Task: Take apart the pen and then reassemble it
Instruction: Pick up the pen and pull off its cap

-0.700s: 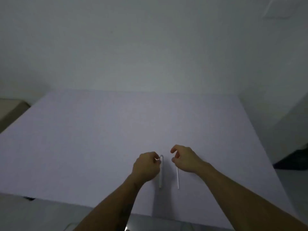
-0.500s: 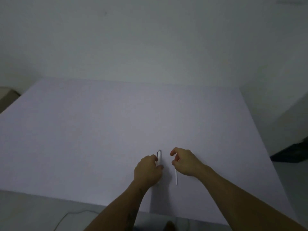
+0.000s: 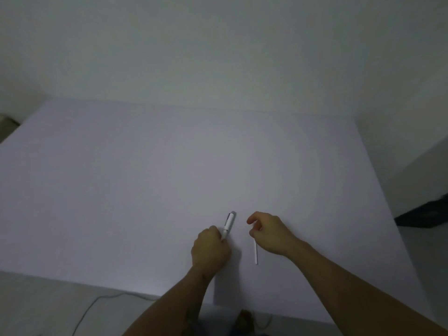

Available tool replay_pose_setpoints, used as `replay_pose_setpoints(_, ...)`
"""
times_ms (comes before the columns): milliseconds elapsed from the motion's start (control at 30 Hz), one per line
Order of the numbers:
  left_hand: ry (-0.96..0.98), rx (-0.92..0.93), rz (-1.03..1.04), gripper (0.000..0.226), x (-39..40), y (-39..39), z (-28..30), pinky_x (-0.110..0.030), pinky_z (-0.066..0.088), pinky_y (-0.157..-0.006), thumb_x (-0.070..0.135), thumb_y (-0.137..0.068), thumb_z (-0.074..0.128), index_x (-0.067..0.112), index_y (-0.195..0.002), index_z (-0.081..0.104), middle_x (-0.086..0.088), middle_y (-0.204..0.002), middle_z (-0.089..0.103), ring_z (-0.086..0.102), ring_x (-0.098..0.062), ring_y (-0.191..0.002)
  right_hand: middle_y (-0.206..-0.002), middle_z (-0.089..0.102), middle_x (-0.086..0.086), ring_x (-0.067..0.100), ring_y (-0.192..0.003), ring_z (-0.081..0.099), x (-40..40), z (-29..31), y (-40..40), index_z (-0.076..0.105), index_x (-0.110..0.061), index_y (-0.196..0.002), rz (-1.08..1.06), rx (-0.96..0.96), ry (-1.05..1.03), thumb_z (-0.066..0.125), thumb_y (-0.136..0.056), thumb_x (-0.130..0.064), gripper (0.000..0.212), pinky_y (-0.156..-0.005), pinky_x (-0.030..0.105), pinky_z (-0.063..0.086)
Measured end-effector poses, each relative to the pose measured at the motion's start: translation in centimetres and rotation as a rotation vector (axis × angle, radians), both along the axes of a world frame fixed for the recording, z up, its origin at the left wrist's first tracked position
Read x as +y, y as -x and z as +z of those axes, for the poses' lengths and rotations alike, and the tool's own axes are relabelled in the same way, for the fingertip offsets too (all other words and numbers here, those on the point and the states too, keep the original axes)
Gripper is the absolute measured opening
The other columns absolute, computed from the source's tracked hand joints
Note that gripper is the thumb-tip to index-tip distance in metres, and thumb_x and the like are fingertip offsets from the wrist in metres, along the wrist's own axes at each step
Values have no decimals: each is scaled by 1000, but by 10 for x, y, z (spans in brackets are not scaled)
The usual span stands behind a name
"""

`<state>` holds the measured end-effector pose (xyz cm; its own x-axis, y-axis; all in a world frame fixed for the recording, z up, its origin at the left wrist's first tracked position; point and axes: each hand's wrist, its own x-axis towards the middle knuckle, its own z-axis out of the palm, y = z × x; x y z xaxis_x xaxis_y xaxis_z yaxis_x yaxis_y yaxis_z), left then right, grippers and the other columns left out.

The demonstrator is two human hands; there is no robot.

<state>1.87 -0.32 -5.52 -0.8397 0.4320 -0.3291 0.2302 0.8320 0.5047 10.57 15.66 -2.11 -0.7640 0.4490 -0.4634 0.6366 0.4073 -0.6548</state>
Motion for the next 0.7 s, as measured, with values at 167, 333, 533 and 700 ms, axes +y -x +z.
replay_pose_setpoints(167, -132, 35, 63, 9, 0, 8, 11, -22, 44, -53, 25, -84, 59, 25, -77, 53, 7, -74, 57, 53, -7, -62, -93, 69, 5, 18, -78, 65, -4, 7, 16, 69, -19, -107, -198, 61, 221, 63, -84, -18, 24, -70, 28, 53)
replay_pose_setpoints(333, -247, 94, 37, 16, 9, 13, 29, -28, 54, -59, 27, -82, 69, 27, -79, 54, 9, -71, 58, 58, -8, -63, -79, 68, 6, 16, -61, 57, -7, 29, 36, 71, -16, -90, -369, 222, 417, 60, -86, -8, 14, -56, 26, 49)
replay_pose_setpoints(533, -368, 153, 11, 20, 15, 16, 50, -23, 50, -57, 25, -80, 74, 28, -77, 55, 9, -69, 59, 57, -8, -63, -88, 74, 14, 17, -69, 60, -9, 55, 50, 74, -7, -86, -447, 366, 403, 63, -89, -13, 12, -65, 30, 53)
replay_pose_setpoints(700, -379, 152, 20, 16, 16, 18, 65, -20, 48, -60, 28, -81, 74, 25, -79, 59, 10, -71, 60, 58, -9, -63, -81, 72, 10, 16, -70, 61, -10, 68, 55, 75, -4, -89, -402, 406, 345, 65, -88, -12, 12, -68, 30, 49)
